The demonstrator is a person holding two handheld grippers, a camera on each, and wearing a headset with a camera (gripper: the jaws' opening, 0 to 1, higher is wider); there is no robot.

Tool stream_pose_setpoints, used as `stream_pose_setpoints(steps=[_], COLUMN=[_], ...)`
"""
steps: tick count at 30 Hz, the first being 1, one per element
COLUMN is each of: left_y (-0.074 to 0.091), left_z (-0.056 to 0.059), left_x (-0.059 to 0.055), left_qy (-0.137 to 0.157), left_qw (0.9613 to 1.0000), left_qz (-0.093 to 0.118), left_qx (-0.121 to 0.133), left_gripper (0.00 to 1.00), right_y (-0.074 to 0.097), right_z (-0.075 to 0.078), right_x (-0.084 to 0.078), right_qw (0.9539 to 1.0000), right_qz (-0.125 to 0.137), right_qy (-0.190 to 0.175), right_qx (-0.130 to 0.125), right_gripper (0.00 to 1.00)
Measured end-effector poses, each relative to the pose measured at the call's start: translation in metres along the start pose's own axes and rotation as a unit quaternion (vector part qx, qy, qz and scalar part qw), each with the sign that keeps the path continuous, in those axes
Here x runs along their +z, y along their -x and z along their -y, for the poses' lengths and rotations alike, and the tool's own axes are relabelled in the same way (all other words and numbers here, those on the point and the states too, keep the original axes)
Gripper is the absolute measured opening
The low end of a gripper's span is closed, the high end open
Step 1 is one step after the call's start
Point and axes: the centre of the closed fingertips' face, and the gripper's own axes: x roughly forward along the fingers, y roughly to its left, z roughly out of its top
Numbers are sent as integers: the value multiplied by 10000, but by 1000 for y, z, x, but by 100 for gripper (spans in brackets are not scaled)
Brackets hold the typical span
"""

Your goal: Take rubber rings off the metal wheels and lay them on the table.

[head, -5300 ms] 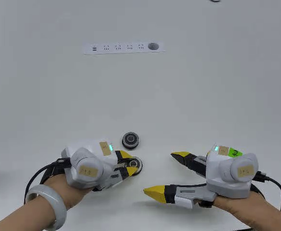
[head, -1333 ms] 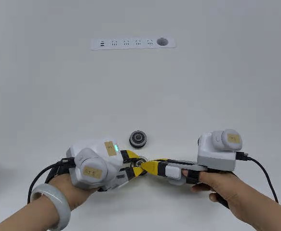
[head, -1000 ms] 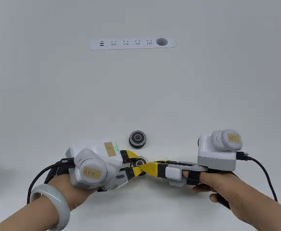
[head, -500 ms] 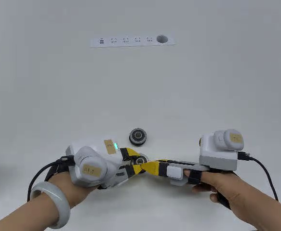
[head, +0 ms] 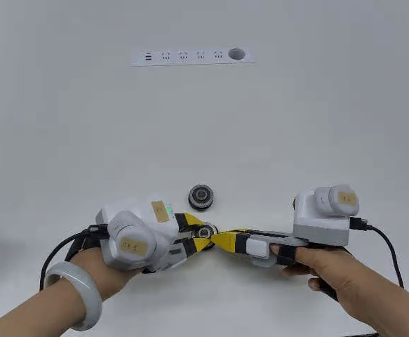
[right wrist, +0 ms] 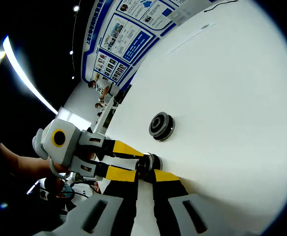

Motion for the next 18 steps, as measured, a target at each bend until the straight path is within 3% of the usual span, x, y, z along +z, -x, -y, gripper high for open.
stream_pose_setpoints(steps=[18], left_y=[0], left_z=[0], left_x=[0], left_qy=[3], left_qw=[10000], left_qz=[4], left_qx=[-9], left_gripper=[12], right_y=[-1], right_z=[7], right_x=[1], right_qw=[9997], right_qz=[-74], right_qy=[127], right_qx=[-185], right_gripper=[3])
